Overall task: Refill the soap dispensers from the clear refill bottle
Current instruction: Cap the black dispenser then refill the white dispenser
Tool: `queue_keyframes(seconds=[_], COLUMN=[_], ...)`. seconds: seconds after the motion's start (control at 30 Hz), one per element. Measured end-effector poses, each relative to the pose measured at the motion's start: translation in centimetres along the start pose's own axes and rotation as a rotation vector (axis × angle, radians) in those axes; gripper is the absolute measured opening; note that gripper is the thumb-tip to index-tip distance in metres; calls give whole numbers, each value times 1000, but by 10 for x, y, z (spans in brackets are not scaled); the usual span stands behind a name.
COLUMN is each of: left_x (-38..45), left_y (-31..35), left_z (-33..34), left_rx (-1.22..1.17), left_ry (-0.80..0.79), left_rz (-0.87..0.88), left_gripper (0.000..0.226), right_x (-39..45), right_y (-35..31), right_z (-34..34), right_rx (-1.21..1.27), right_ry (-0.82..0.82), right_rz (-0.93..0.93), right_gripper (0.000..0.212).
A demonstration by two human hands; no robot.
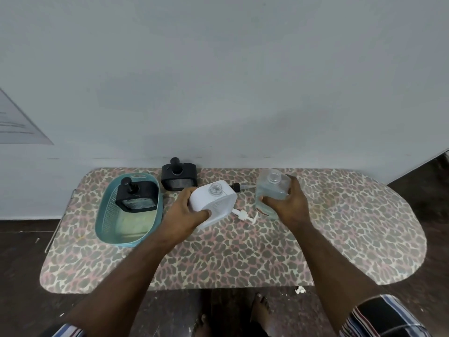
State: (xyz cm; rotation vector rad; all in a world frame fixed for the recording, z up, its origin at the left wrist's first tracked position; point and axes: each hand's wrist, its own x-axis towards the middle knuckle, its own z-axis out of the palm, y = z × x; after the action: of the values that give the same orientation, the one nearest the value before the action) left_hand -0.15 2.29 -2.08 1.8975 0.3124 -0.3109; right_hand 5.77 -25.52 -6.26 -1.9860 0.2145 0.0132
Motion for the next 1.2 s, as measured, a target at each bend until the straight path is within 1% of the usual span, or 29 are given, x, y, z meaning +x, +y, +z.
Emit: queue_keyframes(seconds=[0.07,0.13,0.27,0.37,0.43,0.53,0.67,0.8,1.03,1.2], left_x=[-6,-14,-36,-52,-60,-71,-81,-87,-94,-98], left_y=[7,15,31,45,54,65,73,81,89,92], left_z=[-5,-12,-27,-37,-43,-51,-59,-64,-67,-69], left_rx=[-44,-79,-183,-208,-233,-263,-308,-331,-321,-316], left_ry=[-25,-52,-119,-145,-151,-157,-155,-152,-152,-159], left_rz=[24,46,96,158,189,235,279,291,319,326], left_gripper=[47,49,48,55,59,58,49,44,43,45], right_x=[-5,-11,-30,-45,-54,-61,-68,-72,-73,-69], right_y=[-19,-39,-92,-132,-152,-174,-195,-208,-221,-220], right_z=[-4,-11,-28,-36,-38,-43,-51,-54,-56,-56], right_rx=[-26,-44,-109,-235,-332,-468,-581,-688,-809,-844], right_ry=[30,35,-33,-82,-60,14,114,174,249,279], right_rz=[-95,-189,-310,-439,-535,-676,-827,-948,-1066,-1127], right_gripper=[70,73,74,71,71,73,73,69,56,54])
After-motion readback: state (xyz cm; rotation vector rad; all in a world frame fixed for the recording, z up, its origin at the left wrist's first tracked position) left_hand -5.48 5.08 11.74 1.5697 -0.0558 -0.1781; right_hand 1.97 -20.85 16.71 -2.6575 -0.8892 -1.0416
